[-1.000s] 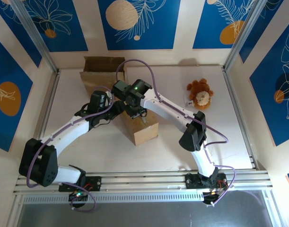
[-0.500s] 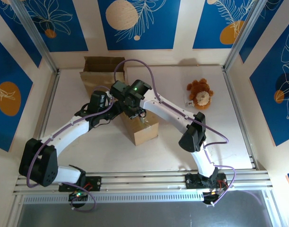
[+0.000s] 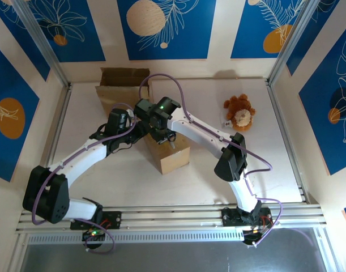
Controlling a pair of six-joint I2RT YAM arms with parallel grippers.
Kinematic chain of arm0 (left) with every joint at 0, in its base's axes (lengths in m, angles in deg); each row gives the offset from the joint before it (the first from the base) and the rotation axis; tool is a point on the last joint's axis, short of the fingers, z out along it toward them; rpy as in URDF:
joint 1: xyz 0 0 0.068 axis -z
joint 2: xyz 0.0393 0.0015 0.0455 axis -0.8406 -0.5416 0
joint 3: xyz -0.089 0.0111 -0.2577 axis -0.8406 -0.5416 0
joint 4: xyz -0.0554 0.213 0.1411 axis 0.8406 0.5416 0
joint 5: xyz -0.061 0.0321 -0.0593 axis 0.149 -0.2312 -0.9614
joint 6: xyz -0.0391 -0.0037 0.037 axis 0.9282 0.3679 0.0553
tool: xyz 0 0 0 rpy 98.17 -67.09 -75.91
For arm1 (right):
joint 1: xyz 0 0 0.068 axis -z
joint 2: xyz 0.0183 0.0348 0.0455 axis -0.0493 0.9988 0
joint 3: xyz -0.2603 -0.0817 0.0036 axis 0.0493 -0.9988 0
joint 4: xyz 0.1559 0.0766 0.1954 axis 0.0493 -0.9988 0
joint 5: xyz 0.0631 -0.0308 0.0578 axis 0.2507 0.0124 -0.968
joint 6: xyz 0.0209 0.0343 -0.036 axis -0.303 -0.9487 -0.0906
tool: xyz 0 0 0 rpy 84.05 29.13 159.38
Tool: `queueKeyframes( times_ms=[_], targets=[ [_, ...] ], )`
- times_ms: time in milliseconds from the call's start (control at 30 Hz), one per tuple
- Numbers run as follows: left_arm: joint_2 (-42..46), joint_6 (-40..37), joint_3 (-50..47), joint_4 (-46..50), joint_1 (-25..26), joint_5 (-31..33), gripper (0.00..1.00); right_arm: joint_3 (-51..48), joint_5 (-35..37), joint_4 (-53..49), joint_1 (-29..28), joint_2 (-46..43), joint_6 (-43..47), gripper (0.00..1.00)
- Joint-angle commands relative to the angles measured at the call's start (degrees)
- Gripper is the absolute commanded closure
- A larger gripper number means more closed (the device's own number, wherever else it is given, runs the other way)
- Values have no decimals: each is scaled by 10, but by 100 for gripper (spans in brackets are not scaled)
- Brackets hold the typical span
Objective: Unpack the express box
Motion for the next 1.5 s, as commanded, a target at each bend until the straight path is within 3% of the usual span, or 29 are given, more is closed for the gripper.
queueKeyframes(
  times_ms=[0,600,1467],
  targets=[
    [-6,4,-14,21,-2,-1,51,-8,-2,-15,0,-5,-15,100],
    [-10,3,-19,16,-4,-1,51,-38,-19,-100,-28,-48,-61,100],
    [-12,2,-25,13,-7,2,51,-160,-102,-114,-64,-136,-127,100]
  ],
)
